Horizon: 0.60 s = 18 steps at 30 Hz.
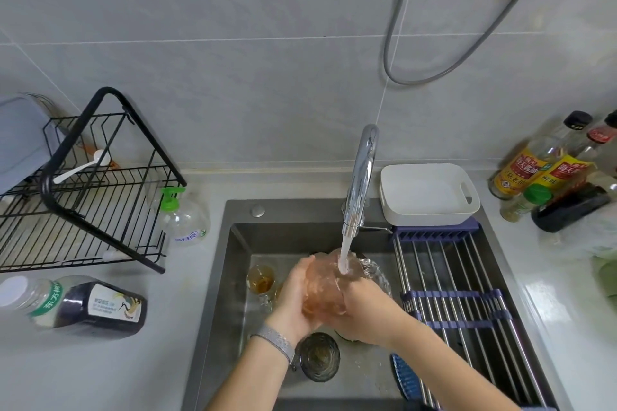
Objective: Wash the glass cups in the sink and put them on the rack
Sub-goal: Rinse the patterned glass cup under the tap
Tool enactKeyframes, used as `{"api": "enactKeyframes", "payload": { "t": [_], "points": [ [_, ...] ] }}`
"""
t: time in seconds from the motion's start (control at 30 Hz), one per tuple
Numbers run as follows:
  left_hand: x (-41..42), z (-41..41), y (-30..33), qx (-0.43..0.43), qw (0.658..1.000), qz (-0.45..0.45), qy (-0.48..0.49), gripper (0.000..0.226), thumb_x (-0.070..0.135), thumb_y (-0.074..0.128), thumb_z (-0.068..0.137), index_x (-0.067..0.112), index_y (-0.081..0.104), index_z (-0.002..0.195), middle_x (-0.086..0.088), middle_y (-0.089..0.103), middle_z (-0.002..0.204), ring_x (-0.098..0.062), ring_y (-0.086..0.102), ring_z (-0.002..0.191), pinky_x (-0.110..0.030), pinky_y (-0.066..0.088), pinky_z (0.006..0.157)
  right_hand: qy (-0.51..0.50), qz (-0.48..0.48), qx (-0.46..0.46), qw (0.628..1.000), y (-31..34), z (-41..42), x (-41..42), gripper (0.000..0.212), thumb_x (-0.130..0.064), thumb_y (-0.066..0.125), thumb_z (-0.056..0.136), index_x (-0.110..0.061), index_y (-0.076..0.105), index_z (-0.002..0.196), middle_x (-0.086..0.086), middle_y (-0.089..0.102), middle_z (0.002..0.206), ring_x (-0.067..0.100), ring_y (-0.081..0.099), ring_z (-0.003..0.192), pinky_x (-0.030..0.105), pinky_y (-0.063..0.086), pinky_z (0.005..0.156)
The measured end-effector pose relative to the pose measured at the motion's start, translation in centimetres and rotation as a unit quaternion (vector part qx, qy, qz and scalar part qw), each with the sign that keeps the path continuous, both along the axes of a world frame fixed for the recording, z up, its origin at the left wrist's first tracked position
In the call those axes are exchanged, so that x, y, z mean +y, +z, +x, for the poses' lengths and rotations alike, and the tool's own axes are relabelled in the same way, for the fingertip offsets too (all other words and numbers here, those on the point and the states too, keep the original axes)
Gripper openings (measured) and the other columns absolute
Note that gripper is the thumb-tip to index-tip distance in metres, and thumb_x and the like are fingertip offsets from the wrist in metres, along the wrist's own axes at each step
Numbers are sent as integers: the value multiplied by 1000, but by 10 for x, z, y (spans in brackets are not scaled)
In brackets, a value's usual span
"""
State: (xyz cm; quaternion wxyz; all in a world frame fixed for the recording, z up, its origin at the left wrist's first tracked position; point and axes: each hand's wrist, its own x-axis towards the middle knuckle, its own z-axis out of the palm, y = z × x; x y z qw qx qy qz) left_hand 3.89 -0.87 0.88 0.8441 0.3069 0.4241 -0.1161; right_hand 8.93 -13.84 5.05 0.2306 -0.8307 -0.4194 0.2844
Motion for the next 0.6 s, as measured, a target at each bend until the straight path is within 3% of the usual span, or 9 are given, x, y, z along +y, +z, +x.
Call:
{"api": "enactKeyframes", "payload": {
  "t": [0.07, 0.13, 0.23, 0.33, 0.4, 0.43, 0.53, 0.6],
  "points": [
    [3, -3, 0, -8, 999, -31, -7, 45, 44, 52, 90, 6, 72, 102, -17, 71, 92, -34, 67, 83, -44, 53, 81, 96, -4, -132, 987, -1, 10, -4, 39, -40, 63, 87, -11, 60, 113, 8, 69, 98, 26, 66, 87, 32, 52, 75],
    [3, -6, 0, -20, 999, -48, -17, 44, 42, 50, 89, 5, 74, 92, -16, 70, 84, -34, 68, 71, -40, 55, 66, 130, 33, -197, 971, 0, 14, -5, 36, -33, 70, 81, -9, 60, 107, 9, 70, 91, 30, 67, 78, 31, 51, 64],
    [1, -11, -1, -21, 998, -59, 15, 47, 46, 53, 88, 4, 72, 99, -17, 70, 84, -32, 67, 67, -31, 53, 51, 63, 16, -136, 989, 1, 8, 1, 28, -31, 63, 87, -12, 64, 107, 7, 69, 94, 28, 63, 84, 29, 42, 68],
    [-1, -14, 0, -55, 996, -45, 47, 48, 41, 59, 86, 4, 69, 115, -17, 70, 102, -29, 66, 86, -36, 52, 72, -50, 40, -10, 998, -1, 0, 9, 12, -30, 61, 87, -28, 73, 84, -14, 62, 65, 7, 56, 65, 23, 42, 64],
    [-4, -13, 0, -58, 997, -34, 44, 46, 36, 61, 88, 3, 67, 119, -16, 69, 105, -28, 65, 94, -38, 52, 83, -163, 71, 46, 983, -4, -4, 16, 22, -29, 62, 86, -33, 67, 66, -16, 56, 54, 2, 52, 56, 19, 41, 58],
    [-5, -12, 1, -56, 997, -35, 39, 46, 36, 61, 89, 2, 67, 119, -15, 69, 103, -27, 65, 94, -37, 52, 82, -189, 80, 56, 977, -7, -6, 18, 22, -28, 62, 86, -34, 67, 66, -16, 58, 56, 0, 53, 55, 17, 41, 57],
    [-5, -7, 0, -29, 999, -16, 24, 44, 44, 57, 91, 6, 70, 109, -12, 69, 89, -24, 67, 79, -33, 56, 67, -142, 97, 14, 985, -12, -14, 16, 17, -35, 57, 88, -27, 72, 90, -10, 66, 70, 5, 58, 62, 17, 40, 57],
    [-2, -4, -2, -17, 999, -21, 29, 49, 48, 53, 91, 5, 68, 109, -14, 69, 88, -25, 67, 72, -30, 57, 59, -61, 119, -114, 984, -23, -11, 5, 27, -42, 53, 89, -19, 63, 100, -5, 66, 70, 14, 60, 61, 20, 40, 53]
  ]
}}
